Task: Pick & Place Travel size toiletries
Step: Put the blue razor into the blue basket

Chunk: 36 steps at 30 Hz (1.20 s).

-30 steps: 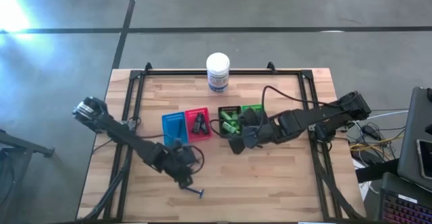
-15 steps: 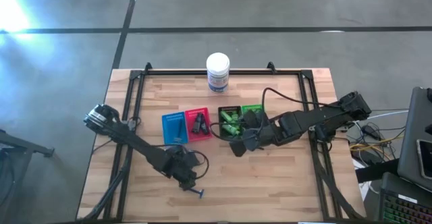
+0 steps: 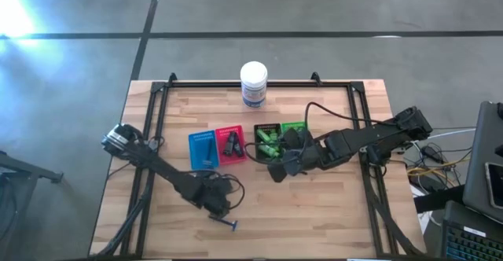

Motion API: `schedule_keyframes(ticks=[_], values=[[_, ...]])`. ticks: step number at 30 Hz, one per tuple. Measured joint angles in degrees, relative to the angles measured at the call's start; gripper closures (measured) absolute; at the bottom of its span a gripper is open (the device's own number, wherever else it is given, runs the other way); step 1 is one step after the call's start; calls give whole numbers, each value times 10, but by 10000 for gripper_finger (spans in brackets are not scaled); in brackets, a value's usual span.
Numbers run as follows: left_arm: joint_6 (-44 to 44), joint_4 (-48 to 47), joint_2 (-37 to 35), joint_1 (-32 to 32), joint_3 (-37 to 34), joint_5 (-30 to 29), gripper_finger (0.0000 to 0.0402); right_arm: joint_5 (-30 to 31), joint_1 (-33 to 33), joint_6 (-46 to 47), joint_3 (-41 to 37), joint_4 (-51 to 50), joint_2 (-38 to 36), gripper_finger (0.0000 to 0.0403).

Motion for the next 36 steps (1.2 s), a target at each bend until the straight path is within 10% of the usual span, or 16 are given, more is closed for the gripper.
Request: schedule_keyframes(ticks=[6, 15, 25, 36], values=[[-4, -7, -3, 10, -1, -10, 365, 0, 0, -2, 0, 0, 0, 39], [-78, 14, -94, 11, -2, -10, 371, 2, 1, -8, 0, 0, 0, 39], [-295, -177, -305, 67, -2, -229, 368, 50, 1, -7, 0, -5, 0, 39], [-269, -143, -349, 207, -126, -105, 368, 76, -13, 16, 0, -5, 0, 39]])
